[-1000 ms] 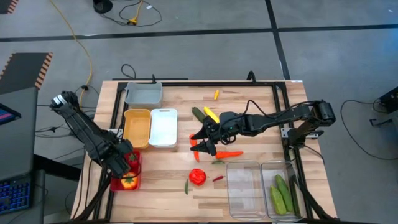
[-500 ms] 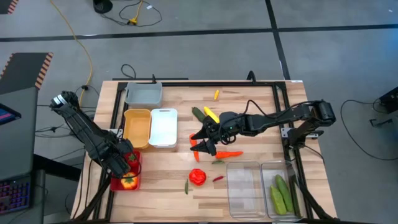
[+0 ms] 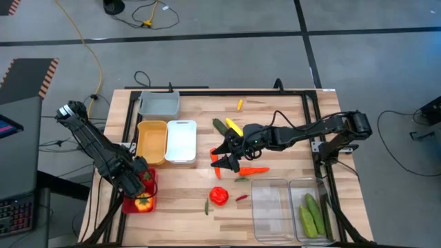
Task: Sort produce into baskets
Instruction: Put the red tomato into the red bin
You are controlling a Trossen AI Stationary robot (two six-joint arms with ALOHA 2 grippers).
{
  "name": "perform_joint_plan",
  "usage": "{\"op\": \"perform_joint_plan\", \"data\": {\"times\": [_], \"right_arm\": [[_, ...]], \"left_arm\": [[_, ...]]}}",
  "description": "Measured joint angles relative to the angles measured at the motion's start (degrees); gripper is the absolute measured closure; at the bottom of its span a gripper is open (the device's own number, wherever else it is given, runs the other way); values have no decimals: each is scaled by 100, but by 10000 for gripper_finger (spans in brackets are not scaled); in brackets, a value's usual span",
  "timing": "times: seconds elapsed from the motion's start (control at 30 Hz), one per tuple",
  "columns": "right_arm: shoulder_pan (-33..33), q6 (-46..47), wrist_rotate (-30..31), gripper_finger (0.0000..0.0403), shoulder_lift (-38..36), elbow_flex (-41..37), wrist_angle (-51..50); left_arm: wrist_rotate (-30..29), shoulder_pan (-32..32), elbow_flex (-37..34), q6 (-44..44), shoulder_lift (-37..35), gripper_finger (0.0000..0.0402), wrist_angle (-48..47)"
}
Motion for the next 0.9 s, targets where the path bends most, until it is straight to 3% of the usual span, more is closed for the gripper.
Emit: {"op": "perform_joint_plan", "data": {"times": [0.43, 0.73, 0.9], "right_arm": [[0, 0, 0, 26, 0, 0, 0], [0, 0, 0, 26, 0, 0, 0], [0, 0, 0, 26, 0, 0, 0]], "left_arm": [[-137, 0, 0, -28, 0, 111, -4], [-45, 0, 0, -24, 0, 41, -9], [304, -4, 0, -119, 0, 27, -33]]}}
